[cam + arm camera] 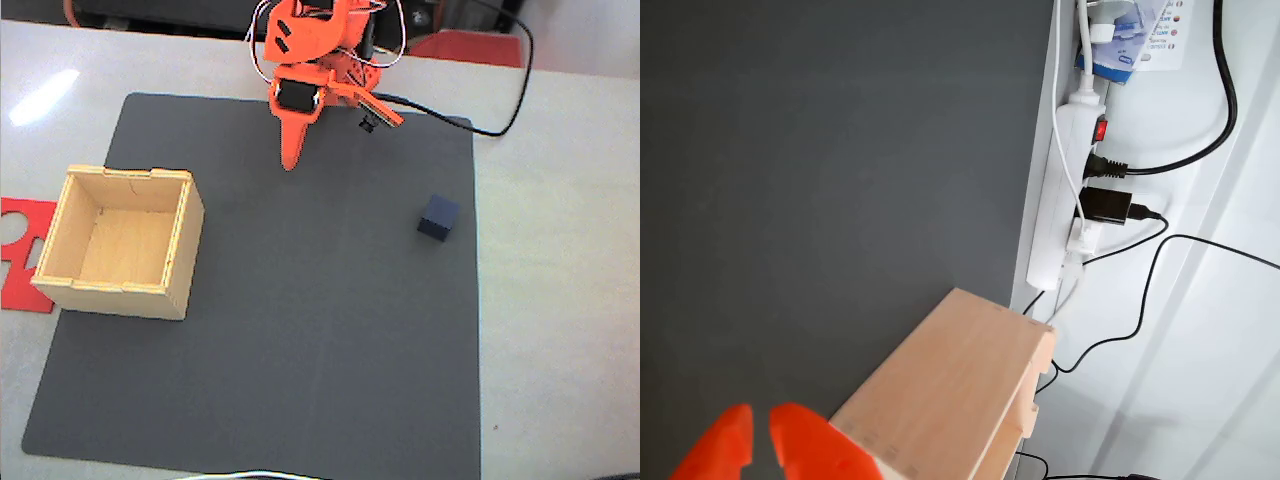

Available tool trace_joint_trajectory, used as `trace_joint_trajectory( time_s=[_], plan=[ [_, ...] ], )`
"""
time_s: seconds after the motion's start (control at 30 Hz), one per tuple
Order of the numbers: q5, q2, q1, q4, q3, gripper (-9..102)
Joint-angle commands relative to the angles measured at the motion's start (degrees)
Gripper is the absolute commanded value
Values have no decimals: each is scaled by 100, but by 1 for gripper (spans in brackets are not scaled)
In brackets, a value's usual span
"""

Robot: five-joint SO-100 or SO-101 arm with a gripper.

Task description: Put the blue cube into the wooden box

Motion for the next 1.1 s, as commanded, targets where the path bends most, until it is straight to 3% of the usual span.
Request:
trace_joint_trajectory(
  time_s=[0.0, 0.67, 0.87, 1.07],
  plan=[
    [519, 70, -606, -606, 141, 0],
    [483, 70, -694, -606, 141, 0],
    [35, 79, -1090, -606, 141, 15],
    [-325, -439, -1274, -1521, 185, 16]
  ],
)
